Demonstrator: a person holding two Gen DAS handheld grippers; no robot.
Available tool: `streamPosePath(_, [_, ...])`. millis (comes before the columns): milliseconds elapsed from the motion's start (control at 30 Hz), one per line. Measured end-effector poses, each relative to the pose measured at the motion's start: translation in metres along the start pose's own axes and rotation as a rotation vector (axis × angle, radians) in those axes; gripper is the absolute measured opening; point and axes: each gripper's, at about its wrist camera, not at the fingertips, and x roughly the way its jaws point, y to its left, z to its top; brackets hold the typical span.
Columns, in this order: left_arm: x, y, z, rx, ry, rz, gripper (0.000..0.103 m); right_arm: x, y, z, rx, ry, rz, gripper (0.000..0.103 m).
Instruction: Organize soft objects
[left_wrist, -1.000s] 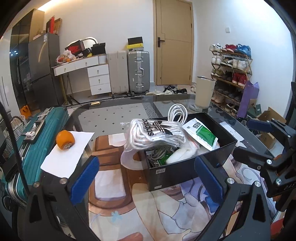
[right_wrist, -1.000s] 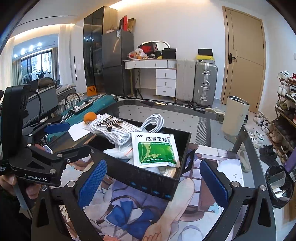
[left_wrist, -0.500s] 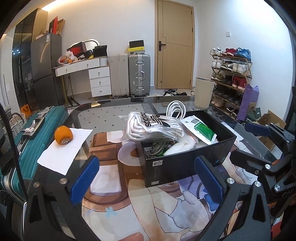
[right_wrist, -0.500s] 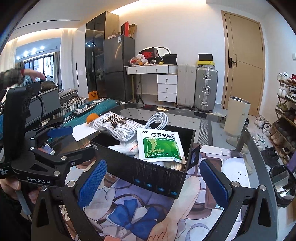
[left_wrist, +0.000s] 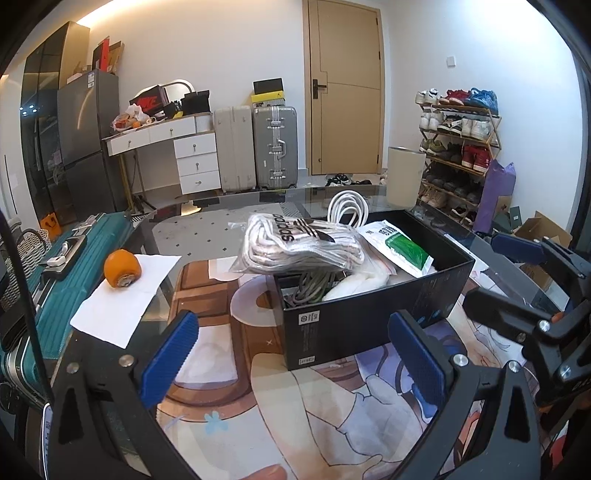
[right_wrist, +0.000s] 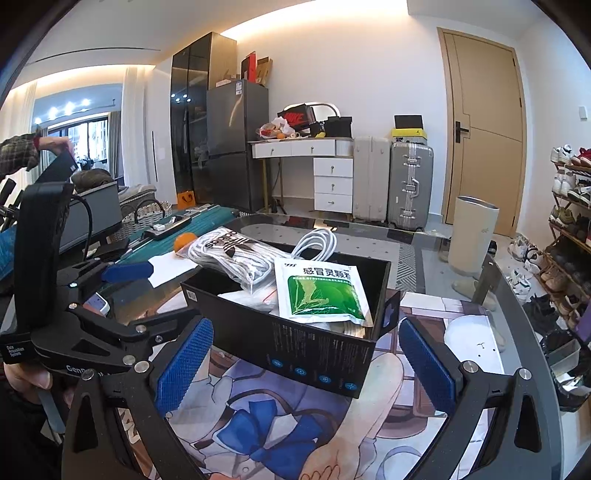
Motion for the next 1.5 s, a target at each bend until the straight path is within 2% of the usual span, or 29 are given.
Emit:
streamPosePath(200, [0.0022,0.0005,-0.0006,-0.008,0.011,0.003,0.103,-0.0026,-0.0037,-0.0001,0.027,-0.032,-0.035,0.102])
streamPosePath(1500, [0.0062,-0.0001,-0.0029,-0.011,0.016,0.007,0.103,-0.0004,-0.0047,-0.0017,0.031,-0.027,-0.038,0.102])
